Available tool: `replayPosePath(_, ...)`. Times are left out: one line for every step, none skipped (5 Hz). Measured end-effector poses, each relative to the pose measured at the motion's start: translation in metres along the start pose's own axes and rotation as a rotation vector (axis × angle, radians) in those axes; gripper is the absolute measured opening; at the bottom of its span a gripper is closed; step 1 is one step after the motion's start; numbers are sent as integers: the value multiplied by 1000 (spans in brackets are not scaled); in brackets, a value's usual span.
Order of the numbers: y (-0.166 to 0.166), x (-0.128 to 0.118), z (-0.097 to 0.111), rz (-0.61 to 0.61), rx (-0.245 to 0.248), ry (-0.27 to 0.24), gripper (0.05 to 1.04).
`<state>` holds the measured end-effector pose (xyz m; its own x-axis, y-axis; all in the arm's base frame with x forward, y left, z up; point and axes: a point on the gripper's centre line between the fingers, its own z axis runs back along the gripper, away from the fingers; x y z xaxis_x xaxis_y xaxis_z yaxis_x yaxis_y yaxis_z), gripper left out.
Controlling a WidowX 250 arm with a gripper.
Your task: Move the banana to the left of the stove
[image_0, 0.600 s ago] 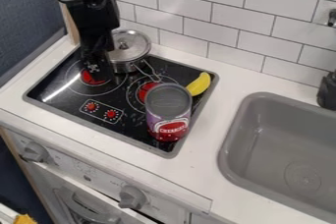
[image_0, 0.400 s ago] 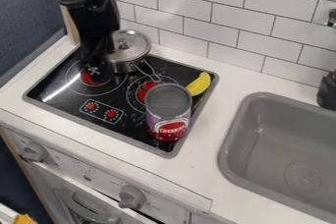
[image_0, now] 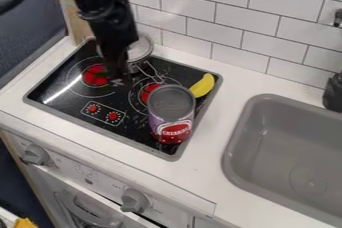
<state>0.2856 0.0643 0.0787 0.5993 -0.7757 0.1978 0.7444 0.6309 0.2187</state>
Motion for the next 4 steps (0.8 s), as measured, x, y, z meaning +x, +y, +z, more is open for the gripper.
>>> replayPosePath(0, 24, 1, 121, 85, -58, 998)
replayPosePath(3, 48, 3, 242, 114, -82, 998)
replayPosePath(10, 61, -8, 382, 99, -34, 999)
replayPosePath(24, 72, -16, 513, 85, -5, 998)
